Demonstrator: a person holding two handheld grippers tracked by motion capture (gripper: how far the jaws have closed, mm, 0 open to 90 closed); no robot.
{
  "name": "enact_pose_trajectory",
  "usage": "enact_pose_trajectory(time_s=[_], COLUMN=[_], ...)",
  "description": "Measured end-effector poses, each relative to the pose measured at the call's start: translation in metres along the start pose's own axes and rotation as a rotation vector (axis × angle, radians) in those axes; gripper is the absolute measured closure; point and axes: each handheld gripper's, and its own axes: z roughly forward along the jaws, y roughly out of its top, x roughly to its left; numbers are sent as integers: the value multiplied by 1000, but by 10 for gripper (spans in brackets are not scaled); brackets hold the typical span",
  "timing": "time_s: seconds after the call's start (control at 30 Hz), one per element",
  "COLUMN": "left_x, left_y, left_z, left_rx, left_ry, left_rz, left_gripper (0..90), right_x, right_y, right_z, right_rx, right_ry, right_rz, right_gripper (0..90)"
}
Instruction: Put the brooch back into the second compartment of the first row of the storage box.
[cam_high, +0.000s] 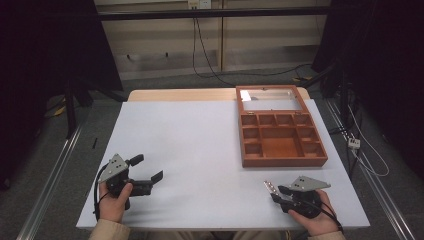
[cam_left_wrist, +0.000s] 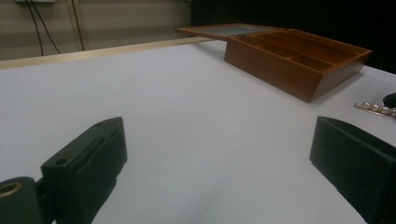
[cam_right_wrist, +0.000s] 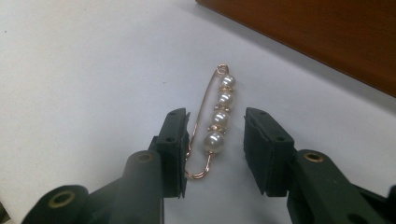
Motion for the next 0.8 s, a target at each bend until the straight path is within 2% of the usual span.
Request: enact_pose_trajectory(time_s=[0.03,0.13,0.27,0.3,0.57,0.63,0.8], left_x=[0,0,-1,-1,0,0,0], left_y=[0,0,0,0,0,0,0], left_z=[0,0,1,1,0,0,0], left_rx=[1,2,2,2,2,-1,0], left_ry=[0,-2,1,1,1,2,1], left_rz=[-1,0,-1,0,-1,-3,-2], left_gripper=[40,39,40,40,40,40,40], right_x=[0,3,3,3,-2,-5,-8], right_y=[0,2,2,3,3,4,7], right_z=[0,1,1,1,1,0,-6], right_rx=[1,12,14,14,4,-8,-23], right_ry=[-2,3,14,19,43,57,68], right_rz=[-2,-28,-11,-9,20,44,62], right_gripper=[609,697,755,811,815,816,816])
